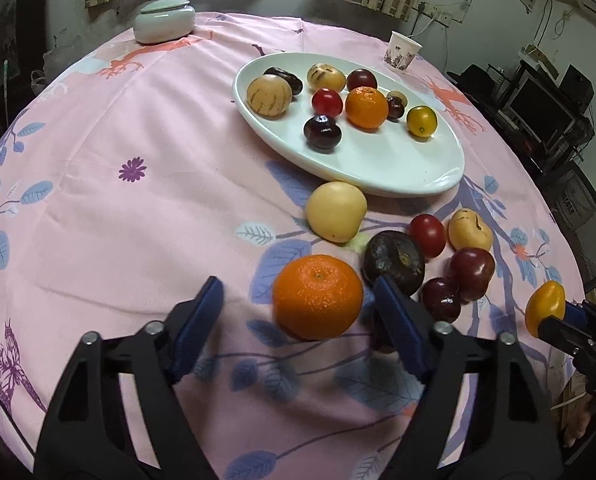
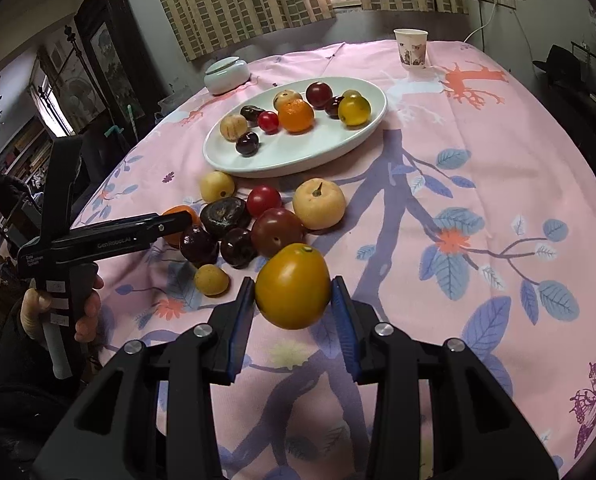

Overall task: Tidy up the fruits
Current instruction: 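Grasp the orange with the left tool while the right tool grasps a yellow tomato-like fruit, then lower the orange and yellow fruit onto the white plate and release both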

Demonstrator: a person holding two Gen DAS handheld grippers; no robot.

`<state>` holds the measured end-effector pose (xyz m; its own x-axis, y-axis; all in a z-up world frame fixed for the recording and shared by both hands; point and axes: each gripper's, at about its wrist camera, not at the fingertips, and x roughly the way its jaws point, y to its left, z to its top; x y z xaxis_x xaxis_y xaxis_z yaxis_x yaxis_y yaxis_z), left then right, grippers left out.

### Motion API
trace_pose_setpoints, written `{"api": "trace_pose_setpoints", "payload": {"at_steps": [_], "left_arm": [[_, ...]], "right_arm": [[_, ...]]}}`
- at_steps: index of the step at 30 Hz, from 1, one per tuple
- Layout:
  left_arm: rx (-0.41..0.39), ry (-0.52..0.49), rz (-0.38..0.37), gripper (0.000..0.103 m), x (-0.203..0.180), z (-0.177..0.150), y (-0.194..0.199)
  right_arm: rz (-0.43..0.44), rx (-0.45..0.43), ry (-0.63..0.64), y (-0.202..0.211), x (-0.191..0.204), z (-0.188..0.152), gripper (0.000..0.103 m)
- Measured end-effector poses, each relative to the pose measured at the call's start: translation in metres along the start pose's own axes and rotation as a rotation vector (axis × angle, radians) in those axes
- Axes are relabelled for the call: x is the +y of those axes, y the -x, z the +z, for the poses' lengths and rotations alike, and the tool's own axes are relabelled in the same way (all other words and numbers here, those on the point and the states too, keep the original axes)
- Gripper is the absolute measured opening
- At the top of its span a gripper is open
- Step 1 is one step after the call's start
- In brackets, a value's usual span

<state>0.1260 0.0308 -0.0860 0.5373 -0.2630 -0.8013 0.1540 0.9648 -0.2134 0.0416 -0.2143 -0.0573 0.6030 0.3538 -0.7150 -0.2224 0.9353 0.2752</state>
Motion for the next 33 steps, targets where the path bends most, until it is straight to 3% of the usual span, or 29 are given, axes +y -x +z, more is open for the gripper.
{"api": "trace_pose_setpoints", "payload": {"at_steps": [3, 8, 10, 12, 33], "left_arm": [[0.024, 0.029, -0.067, 0.064, 0.011, -0.001, 0.002], [0.016, -0.033, -0.039, 0.064, 0.000, -0.002, 0.000], [0.017, -0.025, -0.061, 0.058, 0.001, 0.001, -0.004], [0.018, -0.026, -0.100, 0.045, 0.000, 0.002, -0.006], [-0.055, -0.060, -0.095, 0.044, -0.015, -0.006, 0.039]], "right_arm": [[-0.003, -0.002, 0.000, 0.002, 0.000, 0.001, 0.039], [0.008, 0.006, -0.001, -0.001, 0.003, 0.001, 0.039], [0.013, 0.007, 0.003, -0.002, 0.006, 0.001, 0.039], [0.015, 0.009, 0.007, -0.002, 0.008, 0.001, 0.039], [0.024, 0.002, 0.030, -0.005, 0.021, 0.009, 0.039]]}}
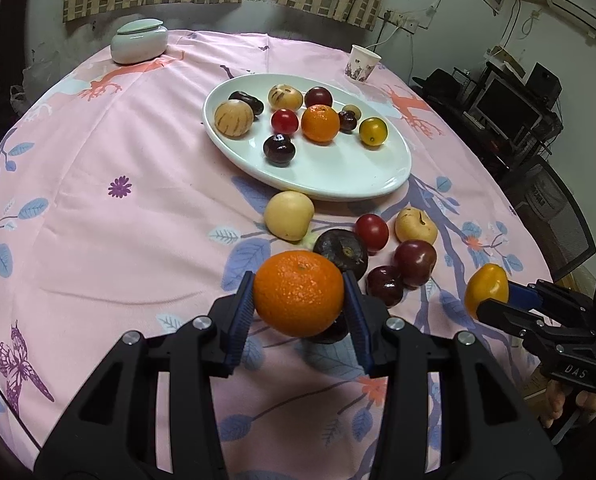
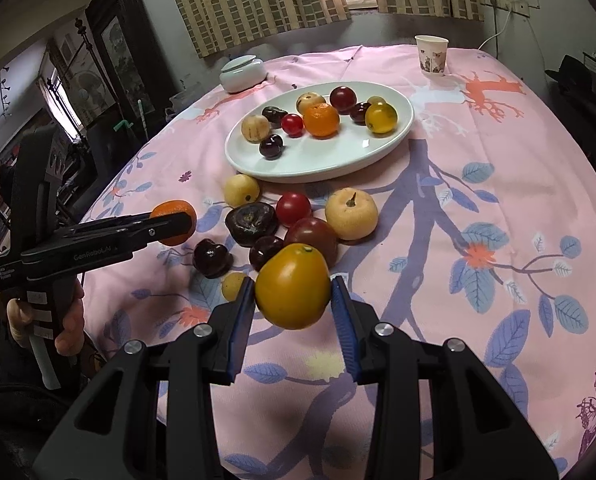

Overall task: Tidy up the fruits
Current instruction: 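Lower the orange and yellow fruit onto the white plate and release both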

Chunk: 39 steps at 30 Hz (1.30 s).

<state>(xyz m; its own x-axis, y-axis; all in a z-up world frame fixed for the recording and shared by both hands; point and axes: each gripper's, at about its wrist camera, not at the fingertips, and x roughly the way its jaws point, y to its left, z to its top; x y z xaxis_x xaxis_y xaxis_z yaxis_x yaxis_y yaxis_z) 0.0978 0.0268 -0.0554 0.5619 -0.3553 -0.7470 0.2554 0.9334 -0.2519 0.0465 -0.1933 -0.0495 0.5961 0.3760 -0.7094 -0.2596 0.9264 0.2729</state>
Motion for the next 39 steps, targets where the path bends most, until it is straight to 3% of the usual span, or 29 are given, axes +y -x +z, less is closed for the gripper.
{"api": "trace_pose_setpoints", "payload": {"at_steps": [8, 15, 18, 22, 28, 39], "left_arm": [[-0.016, -0.030, 0.024, 0.044, -0.005, 0.029, 0.004], [-0.024, -0.024, 0.073, 0.044, 0.007, 0.125, -0.016], [-0.017, -0.013, 0.108, 0.044, 0.007, 0.168, -0.044], [0.025, -0.001, 0.158, 0.044, 0.010, 0.201, -0.091], [0.085, 0.036, 0.164, 0.044, 0.020, 0.211, -0.132], [0.098, 0.045, 0.178, 0.045, 0.022, 0.215, -0.151]], "right_arm": [[0.028, -0.008, 0.048, -0.010, 0.012, 0.035, 0.039], [-0.050, -0.010, 0.115, -0.034, 0.007, 0.111, 0.039], [-0.083, -0.003, 0.091, -0.064, -0.009, 0.149, 0.039], [-0.089, 0.023, 0.015, -0.112, -0.033, 0.193, 0.039], [-0.085, 0.061, 0.014, -0.150, -0.042, 0.210, 0.039], [-0.104, 0.081, 0.023, -0.168, -0.043, 0.217, 0.039]]}}
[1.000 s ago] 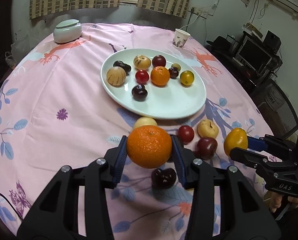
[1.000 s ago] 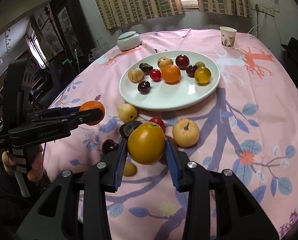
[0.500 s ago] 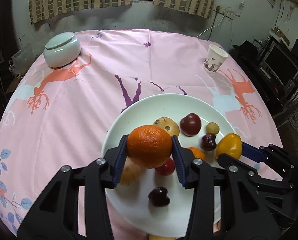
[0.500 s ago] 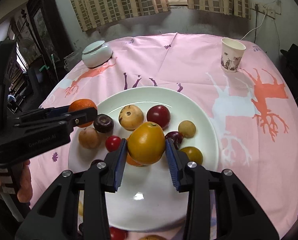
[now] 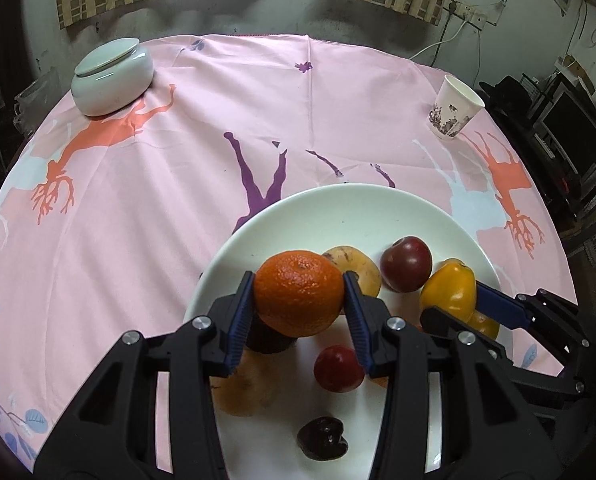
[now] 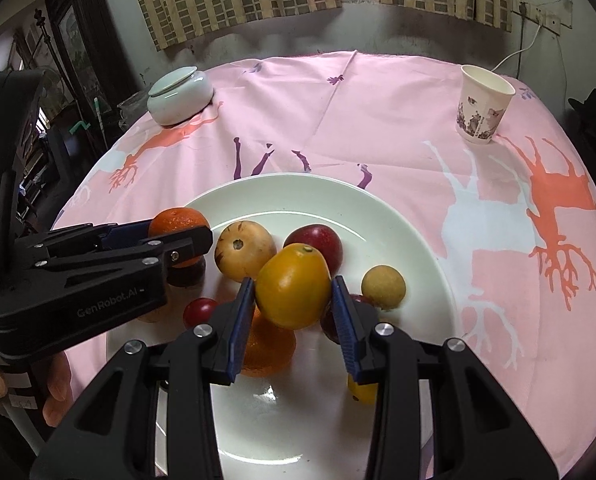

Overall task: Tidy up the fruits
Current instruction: 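Lower the orange and yellow fruit onto the white plate and release both, then grasp a dark red plum with the left tool while the right tool grasps a brown tomato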

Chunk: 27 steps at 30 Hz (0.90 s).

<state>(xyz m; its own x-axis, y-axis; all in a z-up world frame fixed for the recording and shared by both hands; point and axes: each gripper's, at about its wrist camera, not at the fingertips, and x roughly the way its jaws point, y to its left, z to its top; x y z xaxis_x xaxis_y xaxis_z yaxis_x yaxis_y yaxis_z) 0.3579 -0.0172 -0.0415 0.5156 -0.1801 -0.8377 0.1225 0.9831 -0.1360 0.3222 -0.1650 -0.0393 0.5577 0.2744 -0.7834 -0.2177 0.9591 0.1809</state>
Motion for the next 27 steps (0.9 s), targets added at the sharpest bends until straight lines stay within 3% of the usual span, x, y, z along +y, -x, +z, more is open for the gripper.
{"api": "trace_pose_setpoints", "payload": {"at_steps": [2, 3, 4, 5, 6, 8, 10, 14, 17, 20, 24, 27], "left_arm": [[-0.001, 0.013, 0.008, 0.050, 0.001, 0.000, 0.001], [-0.010, 0.021, 0.005, 0.069, 0.001, 0.000, 0.003], [-0.028, 0.026, 0.008, 0.081, 0.002, 0.001, 0.008], [-0.051, 0.031, 0.018, 0.090, 0.003, 0.001, 0.014], [-0.070, 0.036, 0.025, 0.090, 0.004, 0.002, 0.019], [-0.065, 0.048, 0.008, 0.090, 0.007, 0.004, 0.027], [-0.072, 0.073, -0.018, 0.090, 0.011, 0.003, 0.042], [-0.162, 0.088, -0.070, 0.095, 0.021, -0.023, 0.099], [-0.228, 0.067, -0.032, 0.100, 0.026, -0.067, 0.135], [-0.257, 0.023, -0.017, 0.100, 0.026, -0.123, 0.154], [-0.281, -0.001, 0.016, 0.100, 0.024, -0.196, 0.160], [-0.244, -0.023, 0.047, 0.100, 0.018, -0.230, 0.152]], "right_arm": [[-0.019, 0.007, 0.015, -0.002, 0.004, 0.000, 0.041], [-0.036, 0.004, 0.024, -0.001, 0.005, 0.000, 0.052], [-0.056, -0.010, 0.035, 0.002, 0.007, 0.000, 0.066], [-0.080, -0.053, 0.049, 0.008, 0.010, 0.000, 0.085], [-0.103, -0.095, 0.062, 0.013, 0.012, 0.000, 0.094], [-0.139, -0.146, 0.084, 0.023, 0.016, 0.001, 0.095], [-0.120, -0.153, 0.088, 0.035, 0.018, 0.001, 0.095], [-0.096, -0.210, 0.126, 0.089, 0.025, -0.019, 0.096], [-0.061, -0.238, 0.128, 0.133, 0.027, -0.058, 0.102], [-0.017, -0.190, 0.104, 0.154, 0.028, -0.109, 0.102], [0.058, -0.117, 0.051, 0.153, 0.035, -0.180, 0.102], [0.038, -0.090, -0.002, 0.143, 0.038, -0.206, 0.102]]}}
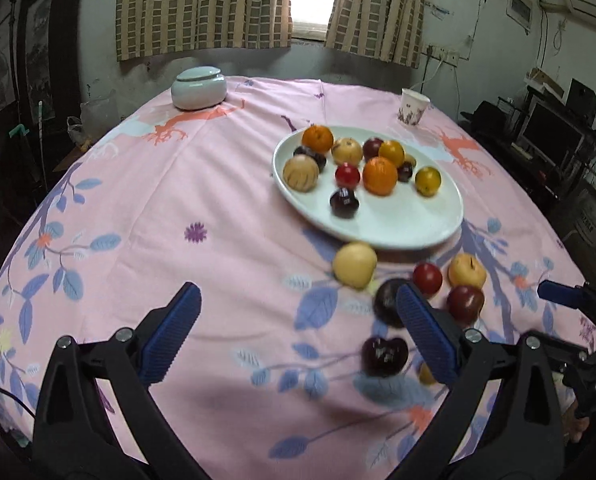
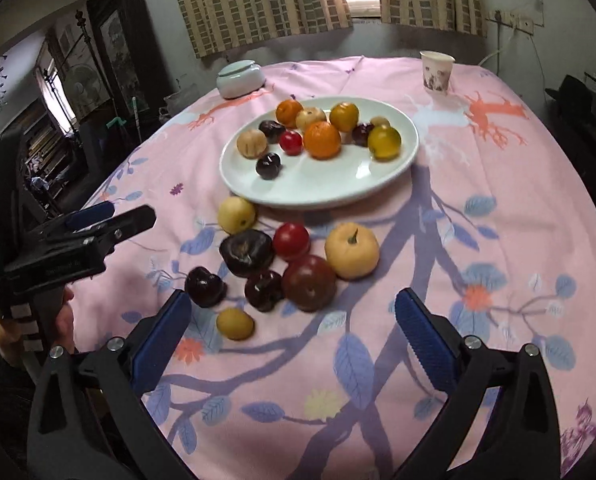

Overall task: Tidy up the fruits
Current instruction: 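Grasp a dark red plum with the left tool while the right tool grasps a brown tomato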

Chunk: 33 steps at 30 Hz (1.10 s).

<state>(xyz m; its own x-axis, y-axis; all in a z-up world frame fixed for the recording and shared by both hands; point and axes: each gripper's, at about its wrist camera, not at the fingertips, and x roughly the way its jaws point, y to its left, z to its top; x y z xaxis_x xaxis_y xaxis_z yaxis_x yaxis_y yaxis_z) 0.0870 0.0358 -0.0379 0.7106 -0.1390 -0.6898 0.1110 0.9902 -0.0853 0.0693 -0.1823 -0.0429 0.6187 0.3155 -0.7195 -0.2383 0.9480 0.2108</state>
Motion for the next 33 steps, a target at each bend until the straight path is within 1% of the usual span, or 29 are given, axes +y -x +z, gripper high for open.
{"api": "trace_pose_setpoints", "payload": {"at_steps": [1, 4, 5, 6, 9, 11, 16, 18, 20, 22, 27, 29, 33], "left_arm": [[0.010, -0.016, -0.005, 0.100, -0.002, -0.006, 0.000], [0.022, -0.058, -0.002, 0.100, -0.006, -0.016, 0.002], [0.026, -0.063, -0.011, 0.100, -0.006, -0.018, 0.003], [0.026, -0.066, -0.015, 0.100, -0.006, -0.021, 0.005], [0.029, -0.064, -0.026, 0.100, -0.006, -0.027, 0.007], [0.034, -0.063, -0.029, 0.100, -0.005, -0.029, 0.008], [0.032, -0.071, -0.037, 0.100, -0.008, -0.030, 0.010], [0.031, -0.076, -0.042, 0.100, -0.008, -0.030, 0.010], [0.032, -0.079, -0.043, 0.100, -0.009, -0.030, 0.010], [0.039, -0.076, -0.049, 0.100, -0.008, -0.030, 0.009], [0.076, -0.076, -0.058, 0.100, -0.012, -0.028, -0.004], [0.094, -0.086, -0.064, 0.100, -0.016, -0.029, -0.010], [0.129, -0.088, -0.041, 0.100, -0.023, -0.031, -0.027]], "right_arm": [[-0.003, 0.003, -0.013, -0.002, 0.000, -0.005, 0.102], [0.032, 0.016, -0.076, -0.014, -0.007, -0.007, 0.101], [0.044, 0.007, -0.090, -0.017, -0.010, -0.007, 0.095], [0.049, -0.001, -0.102, -0.019, -0.011, -0.007, 0.085], [0.077, 0.012, -0.146, -0.032, -0.017, -0.006, 0.066], [0.072, 0.017, -0.167, -0.038, -0.018, -0.006, 0.062], [0.052, 0.015, -0.196, -0.045, -0.022, -0.001, 0.060], [0.056, 0.025, -0.212, -0.050, -0.024, -0.001, 0.054], [0.071, 0.049, -0.239, -0.058, -0.028, -0.003, 0.050], [0.108, 0.037, -0.268, -0.060, -0.032, -0.005, 0.039], [0.117, 0.015, -0.242, -0.044, -0.027, -0.006, 0.039], [0.091, -0.001, -0.214, -0.032, -0.025, -0.009, 0.039], [0.062, -0.015, -0.188, -0.015, -0.026, -0.015, 0.039]]}}
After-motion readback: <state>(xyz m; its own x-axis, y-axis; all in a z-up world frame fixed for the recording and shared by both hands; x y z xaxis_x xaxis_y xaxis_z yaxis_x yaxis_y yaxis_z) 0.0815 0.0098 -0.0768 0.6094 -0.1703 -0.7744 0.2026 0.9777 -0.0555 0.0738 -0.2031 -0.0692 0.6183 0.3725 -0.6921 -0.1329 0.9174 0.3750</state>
